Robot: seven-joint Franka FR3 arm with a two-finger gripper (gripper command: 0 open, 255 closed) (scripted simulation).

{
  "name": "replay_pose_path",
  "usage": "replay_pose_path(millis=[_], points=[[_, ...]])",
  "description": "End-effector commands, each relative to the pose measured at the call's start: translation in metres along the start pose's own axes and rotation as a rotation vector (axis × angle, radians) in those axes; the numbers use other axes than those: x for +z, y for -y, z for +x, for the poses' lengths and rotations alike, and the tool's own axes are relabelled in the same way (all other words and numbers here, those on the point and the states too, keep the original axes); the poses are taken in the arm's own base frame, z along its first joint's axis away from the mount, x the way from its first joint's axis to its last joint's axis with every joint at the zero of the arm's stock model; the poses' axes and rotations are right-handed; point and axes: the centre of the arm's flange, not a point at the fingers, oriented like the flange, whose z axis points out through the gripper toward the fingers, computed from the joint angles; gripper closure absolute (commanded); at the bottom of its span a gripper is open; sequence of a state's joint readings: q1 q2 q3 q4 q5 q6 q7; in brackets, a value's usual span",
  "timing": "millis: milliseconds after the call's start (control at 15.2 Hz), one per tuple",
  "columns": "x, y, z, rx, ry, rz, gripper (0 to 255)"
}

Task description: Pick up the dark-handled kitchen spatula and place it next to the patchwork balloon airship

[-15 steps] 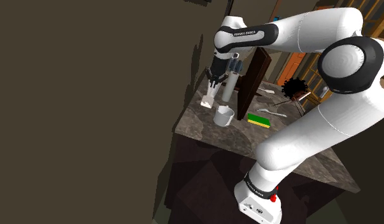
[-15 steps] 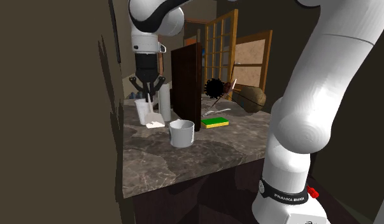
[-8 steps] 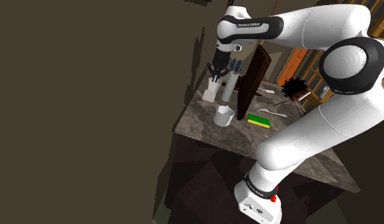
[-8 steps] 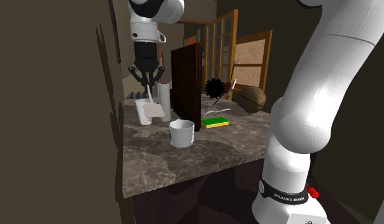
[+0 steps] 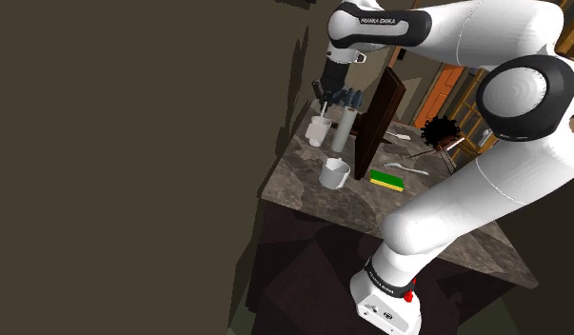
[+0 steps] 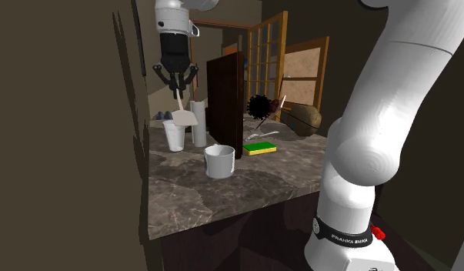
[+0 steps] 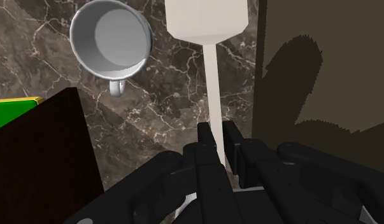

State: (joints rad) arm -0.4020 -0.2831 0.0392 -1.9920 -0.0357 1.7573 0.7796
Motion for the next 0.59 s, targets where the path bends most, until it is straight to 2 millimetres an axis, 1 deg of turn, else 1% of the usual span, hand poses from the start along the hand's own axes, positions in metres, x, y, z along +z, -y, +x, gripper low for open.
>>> replay_pose_path(millis=[0,528], points=[[-0.011,0.0,0.001,0.0,0.0,0.0,255],[-0.054,0.0,0.004,0.0,0.0,0.0,255]])
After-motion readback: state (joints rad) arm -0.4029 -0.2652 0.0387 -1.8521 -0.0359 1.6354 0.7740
